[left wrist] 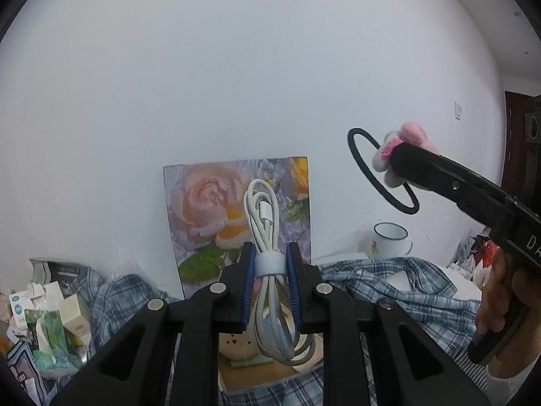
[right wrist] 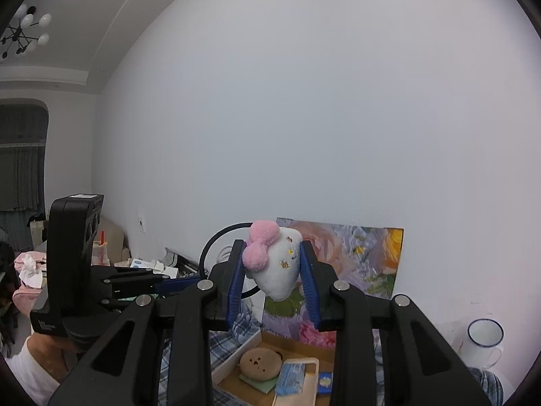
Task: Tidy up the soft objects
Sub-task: 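Lift and carry the cable and keychain with both tools over the box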
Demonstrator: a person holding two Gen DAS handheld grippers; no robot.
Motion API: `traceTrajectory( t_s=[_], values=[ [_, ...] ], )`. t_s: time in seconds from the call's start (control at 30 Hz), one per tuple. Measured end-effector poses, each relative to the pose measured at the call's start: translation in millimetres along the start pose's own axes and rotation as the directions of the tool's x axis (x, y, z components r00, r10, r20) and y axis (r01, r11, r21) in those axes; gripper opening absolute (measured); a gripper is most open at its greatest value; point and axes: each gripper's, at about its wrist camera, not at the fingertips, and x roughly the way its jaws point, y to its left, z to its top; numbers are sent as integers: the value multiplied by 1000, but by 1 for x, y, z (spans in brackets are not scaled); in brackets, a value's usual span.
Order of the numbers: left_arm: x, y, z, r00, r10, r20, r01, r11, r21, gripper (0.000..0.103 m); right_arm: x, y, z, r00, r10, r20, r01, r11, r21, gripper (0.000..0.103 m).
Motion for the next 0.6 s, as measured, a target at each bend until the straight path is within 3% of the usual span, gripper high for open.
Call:
traceTrajectory(
  t_s=[0.3, 0.6],
  values=[
    [29, 6, 10, 1000, 22, -2, -22, 1000, -10, 20, 17, -11, -9, 1000, -1, -21, 1, 1000, 31, 31],
    [70, 14, -18, 996, 33, -84, -35, 999, -28, 20, 48, -28, -43, 994, -3, -109, 11, 997, 80, 30]
  ],
)
